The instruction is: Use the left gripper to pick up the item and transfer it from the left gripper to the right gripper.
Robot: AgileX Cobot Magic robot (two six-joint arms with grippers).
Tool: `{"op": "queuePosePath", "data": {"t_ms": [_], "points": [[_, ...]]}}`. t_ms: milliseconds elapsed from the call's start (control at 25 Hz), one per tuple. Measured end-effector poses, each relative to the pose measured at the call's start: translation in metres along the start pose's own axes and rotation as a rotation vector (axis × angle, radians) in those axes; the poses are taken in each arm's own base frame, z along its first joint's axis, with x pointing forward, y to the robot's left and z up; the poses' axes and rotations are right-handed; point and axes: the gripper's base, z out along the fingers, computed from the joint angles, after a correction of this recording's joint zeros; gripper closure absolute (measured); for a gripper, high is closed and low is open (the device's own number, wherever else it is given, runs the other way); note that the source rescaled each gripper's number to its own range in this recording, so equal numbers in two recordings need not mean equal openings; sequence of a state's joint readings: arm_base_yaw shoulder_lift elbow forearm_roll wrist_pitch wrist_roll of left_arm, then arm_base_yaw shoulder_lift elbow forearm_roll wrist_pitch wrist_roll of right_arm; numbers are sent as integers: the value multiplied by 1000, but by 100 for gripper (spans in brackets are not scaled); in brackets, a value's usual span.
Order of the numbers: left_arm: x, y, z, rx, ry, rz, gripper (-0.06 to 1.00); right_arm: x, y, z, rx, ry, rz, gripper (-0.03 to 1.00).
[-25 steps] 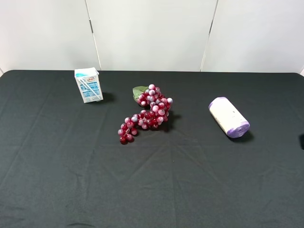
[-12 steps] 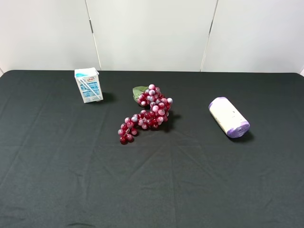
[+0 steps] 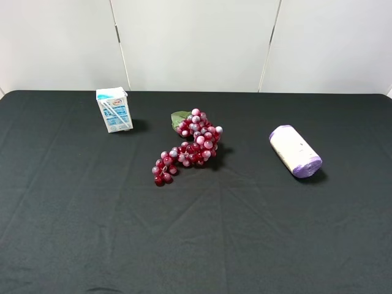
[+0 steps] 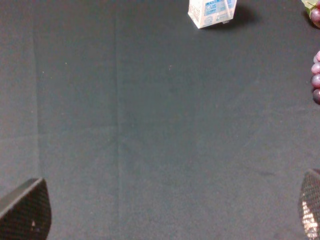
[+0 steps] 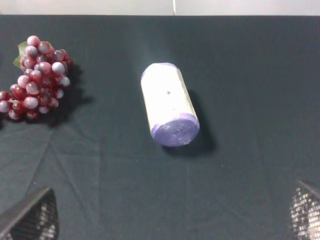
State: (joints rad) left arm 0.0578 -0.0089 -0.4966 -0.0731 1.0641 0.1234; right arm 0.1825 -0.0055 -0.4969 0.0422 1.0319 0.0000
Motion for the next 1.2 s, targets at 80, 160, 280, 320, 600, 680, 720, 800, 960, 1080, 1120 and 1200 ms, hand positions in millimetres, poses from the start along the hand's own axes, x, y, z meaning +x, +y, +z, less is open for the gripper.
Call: {"op": "queuePosePath", "data": {"t_ms": [80, 160, 280, 320, 600, 680, 720, 800, 960, 1080, 1120, 1200], "points": [[0, 0, 0, 0, 0, 0, -2, 0, 0, 0, 0, 0, 0, -3], [0, 0, 0, 0, 0, 0, -2, 0, 0, 0, 0, 0, 0, -3], [0, 0, 0, 0, 0, 0, -2, 0, 0, 0, 0, 0, 0, -3], [0, 0, 0, 0, 0, 0, -2, 0, 0, 0, 5, 0, 2, -3], [0, 0, 0, 0, 0, 0, -2, 0, 1, 1, 134, -6, 63, -3], [0, 0, 0, 0, 0, 0, -2, 0, 1, 1, 158, -7, 75, -3], [0, 0, 0, 0, 0, 0, -2, 0, 1, 1, 161, -7, 76, -3], [0, 0, 0, 0, 0, 0, -2, 0, 1, 1, 163, -7, 77, -3], [0, 0, 0, 0, 0, 0, -2, 0, 1, 1, 166, -8, 79, -3], [0, 0, 0, 0, 0, 0, -2, 0, 1, 1, 167, -8, 80, -3], [0, 0, 0, 0, 0, 0, -2, 0, 1, 1, 167, -8, 80, -3], [0, 0, 0, 0, 0, 0, -2, 0, 1, 1, 167, -8, 80, -3]]}}
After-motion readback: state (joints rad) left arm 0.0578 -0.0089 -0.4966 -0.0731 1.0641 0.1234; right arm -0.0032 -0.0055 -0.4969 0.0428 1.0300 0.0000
